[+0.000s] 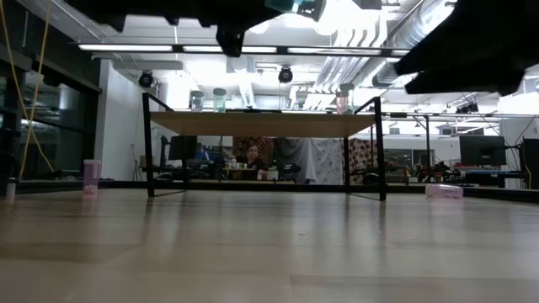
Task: Pick and place medicine bottles onto shelf by color
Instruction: Put the blue pill bottle on the shelf
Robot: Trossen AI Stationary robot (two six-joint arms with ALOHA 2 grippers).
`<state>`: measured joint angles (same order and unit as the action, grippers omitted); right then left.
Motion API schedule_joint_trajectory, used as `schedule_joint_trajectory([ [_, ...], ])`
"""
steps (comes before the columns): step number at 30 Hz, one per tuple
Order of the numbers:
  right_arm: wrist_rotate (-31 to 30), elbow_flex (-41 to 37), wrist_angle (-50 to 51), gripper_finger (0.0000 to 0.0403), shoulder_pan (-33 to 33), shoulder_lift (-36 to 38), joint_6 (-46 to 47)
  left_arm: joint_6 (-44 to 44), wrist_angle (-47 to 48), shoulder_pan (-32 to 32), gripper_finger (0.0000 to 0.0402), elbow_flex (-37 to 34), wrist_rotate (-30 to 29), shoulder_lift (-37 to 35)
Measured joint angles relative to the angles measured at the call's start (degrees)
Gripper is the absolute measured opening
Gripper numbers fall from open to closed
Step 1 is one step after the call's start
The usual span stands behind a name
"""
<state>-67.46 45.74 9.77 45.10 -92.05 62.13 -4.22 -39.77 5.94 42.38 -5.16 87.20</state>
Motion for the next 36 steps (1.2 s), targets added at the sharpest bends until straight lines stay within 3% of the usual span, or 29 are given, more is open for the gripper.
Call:
schedule_joint_trajectory([
  [3, 1.18, -3.26, -11.86, 0.0227, -2.22, 0.00, -8.25, -1.66, -5.48, -0.82, 0.0087, -2.40, 0.03, 0.00],
  [10, 11.02, -11.63, -54.71, 0.0227, -8.46, -1.43, -35.55, -3.76, -10.35, -0.56, 0.0089, -3.07, 0.01, 0.02],
  [13, 16.32, -12.86, -68.03, 0.0227, -11.12, -3.31, -44.78, -4.54, -12.45, 0.33, 0.0089, -3.05, -0.72, 0.02],
  [19, 21.87, -12.81, -79.95, 0.0227, -15.07, -8.20, -50.33, -3.79, -15.25, 3.60, 0.0089, -3.05, -9.57, 0.03],
  [24, 26.59, -12.25, -98.76, 0.0227, -17.96, -13.71, -57.97, -1.41, -23.22, 6.61, 0.0089, -3.05, -18.23, 2.01],
  [27, 27.70, -9.50, -99.17, 0.0227, -19.66, -14.93, -60.53, 0.53, -32.32, 7.48, 0.0090, -3.06, -22.52, 3.19],
  [30, 32.05, -5.53, -99.83, 0.0227, -21.60, -15.37, -62.44, 1.43, -39.28, 7.45, 0.0090, -3.05, -22.96, 3.78],
  [36, 33.95, 3.03, -99.83, 0.0227, -23.51, -15.41, -70.43, 0.82, -43.90, 7.47, 0.0090, -2.99, -24.02, 3.98],
])
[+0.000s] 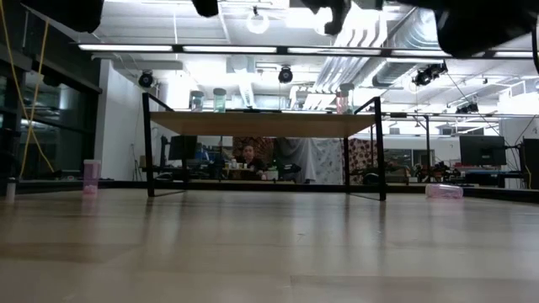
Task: Pick and place medicine bottles onto shelf by color
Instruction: Put the blue pill bottle on the shelf
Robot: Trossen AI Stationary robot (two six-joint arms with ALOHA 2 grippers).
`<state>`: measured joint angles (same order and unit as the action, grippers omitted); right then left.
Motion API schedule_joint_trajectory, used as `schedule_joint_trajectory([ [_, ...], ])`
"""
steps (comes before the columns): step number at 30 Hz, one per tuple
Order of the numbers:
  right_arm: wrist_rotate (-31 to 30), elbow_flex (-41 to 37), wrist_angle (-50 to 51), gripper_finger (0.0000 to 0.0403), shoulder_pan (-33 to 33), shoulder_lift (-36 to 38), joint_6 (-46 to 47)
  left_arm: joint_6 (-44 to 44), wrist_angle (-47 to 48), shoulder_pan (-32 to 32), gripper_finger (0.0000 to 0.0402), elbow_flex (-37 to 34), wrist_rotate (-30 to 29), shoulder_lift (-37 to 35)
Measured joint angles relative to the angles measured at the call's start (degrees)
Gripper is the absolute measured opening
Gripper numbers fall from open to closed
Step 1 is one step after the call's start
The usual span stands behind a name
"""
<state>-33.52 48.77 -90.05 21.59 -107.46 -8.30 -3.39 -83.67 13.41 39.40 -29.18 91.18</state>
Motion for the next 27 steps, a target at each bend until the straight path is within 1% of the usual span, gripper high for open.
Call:
schedule_joint_trajectory([
  [4, 0.55, 4.39, -0.02, 0.0227, -1.15, 0.00, -2.69, -0.90, -3.35, 0.07, 0.0090, 0.00, 0.25, -0.09],
  [7, 2.60, 7.26, 0.01, 0.0227, -1.73, 0.00, -3.78, -0.94, -5.11, 0.22, 0.0090, 0.00, 0.35, -0.09],
  [15, 1.44, 12.68, 0.08, 0.0227, -2.51, 0.00, -6.23, -2.39, -5.91, 1.33, 0.0090, 0.00, 0.45, -0.11],
  [23, 1.76, 13.60, 1.27, 0.0227, -2.98, -0.02, -5.81, -2.43, -5.93, 1.38, 0.0090, 0.09, 0.21, -0.11],
  [27, 1.01, 13.60, 1.28, 0.0212, -2.97, -0.02, -6.14, -2.43, -5.93, 1.36, 0.0090, 0.09, 0.17, -0.11],
])
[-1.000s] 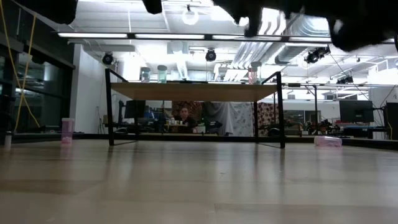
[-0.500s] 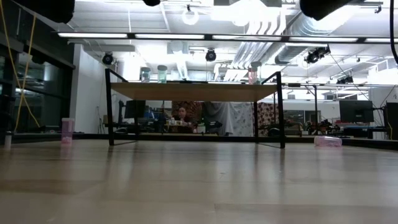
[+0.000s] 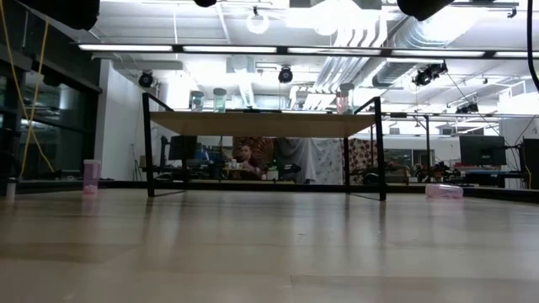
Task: Pick and place medicine bottles onto shelf by color
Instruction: Put the blue pill bottle on the shelf
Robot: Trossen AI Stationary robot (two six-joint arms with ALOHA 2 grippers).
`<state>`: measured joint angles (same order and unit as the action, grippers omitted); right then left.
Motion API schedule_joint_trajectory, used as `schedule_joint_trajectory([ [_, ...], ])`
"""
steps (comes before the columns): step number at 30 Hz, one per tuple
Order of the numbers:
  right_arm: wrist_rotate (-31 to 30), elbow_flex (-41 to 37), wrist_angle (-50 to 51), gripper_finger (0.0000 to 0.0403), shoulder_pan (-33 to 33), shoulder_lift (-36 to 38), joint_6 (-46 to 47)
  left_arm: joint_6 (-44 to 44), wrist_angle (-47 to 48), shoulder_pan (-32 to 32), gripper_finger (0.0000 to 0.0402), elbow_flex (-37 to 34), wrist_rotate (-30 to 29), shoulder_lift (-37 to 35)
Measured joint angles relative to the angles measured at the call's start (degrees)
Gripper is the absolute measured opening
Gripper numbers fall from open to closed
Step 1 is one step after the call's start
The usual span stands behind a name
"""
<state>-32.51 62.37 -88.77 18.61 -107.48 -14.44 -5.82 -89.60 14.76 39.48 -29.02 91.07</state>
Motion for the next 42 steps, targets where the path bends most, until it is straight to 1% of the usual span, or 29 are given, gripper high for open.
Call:
schedule_joint_trajectory([
  [8, -0.03, 0.00, -0.24, 0.0146, -0.24, 0.00, -0.02, -0.24, -0.04, -0.55, 0.0090, 0.04, -0.20, 0.00],
  [12, 0.20, 0.00, -0.33, 0.0129, -0.22, 0.00, 0.39, -0.20, -0.04, -0.55, 0.0090, 0.04, -0.33, 0.00],
  [28, 0.09, 0.00, -0.31, 0.0123, -0.22, 0.02, 0.16, -0.02, -0.04, -0.55, 0.0090, 0.04, -0.21, 0.00],
  [32, 0.09, 0.00, -0.31, 0.0116, -0.22, 0.02, 0.12, -0.02, -0.02, -0.55, 0.0092, 0.04, -0.16, 0.00],
  [42, -0.25, -0.02, 0.01, 0.0108, -0.25, 0.04, -0.66, 0.04, 0.00, -1.03, 0.0133, 0.04, -0.39, 0.00],
])
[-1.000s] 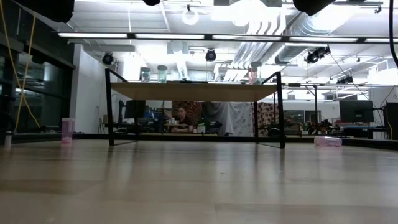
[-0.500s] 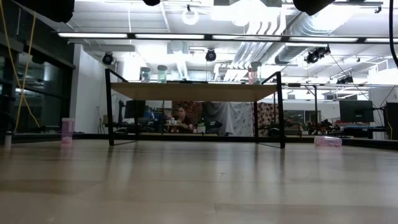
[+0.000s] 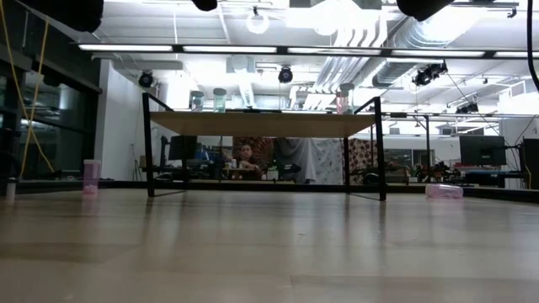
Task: Pick and place medicine bottles onto shelf by color
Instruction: Put the blue pill bottle on the shelf
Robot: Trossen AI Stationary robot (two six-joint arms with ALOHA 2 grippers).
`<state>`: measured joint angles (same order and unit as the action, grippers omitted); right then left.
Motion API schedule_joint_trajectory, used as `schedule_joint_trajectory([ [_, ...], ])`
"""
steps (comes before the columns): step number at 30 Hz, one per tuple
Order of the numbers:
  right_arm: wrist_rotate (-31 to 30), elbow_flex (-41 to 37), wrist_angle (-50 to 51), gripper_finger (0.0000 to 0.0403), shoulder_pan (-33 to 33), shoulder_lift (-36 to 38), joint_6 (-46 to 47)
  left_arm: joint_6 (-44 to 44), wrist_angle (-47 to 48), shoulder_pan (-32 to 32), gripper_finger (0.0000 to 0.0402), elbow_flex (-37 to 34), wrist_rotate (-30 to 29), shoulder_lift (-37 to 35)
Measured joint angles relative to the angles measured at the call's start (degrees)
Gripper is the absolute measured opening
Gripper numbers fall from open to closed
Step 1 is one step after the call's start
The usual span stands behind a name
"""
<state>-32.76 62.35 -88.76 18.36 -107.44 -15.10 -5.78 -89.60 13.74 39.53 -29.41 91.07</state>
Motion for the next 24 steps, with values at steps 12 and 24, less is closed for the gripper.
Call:
schedule_joint_trajectory([
  [12, -4.29, -0.07, 1.34, 0.0107, 0.83, 1.87, -5.49, 5.21, 0.06, -0.42, 0.0207, -0.06, 1.46, -0.31],
  [24, -17.30, -0.07, 20.29, 0.0107, 2.00, 7.79, -10.39, 10.53, 22.35, 0.16, 0.0223, -0.28, 0.39, -14.11],
])
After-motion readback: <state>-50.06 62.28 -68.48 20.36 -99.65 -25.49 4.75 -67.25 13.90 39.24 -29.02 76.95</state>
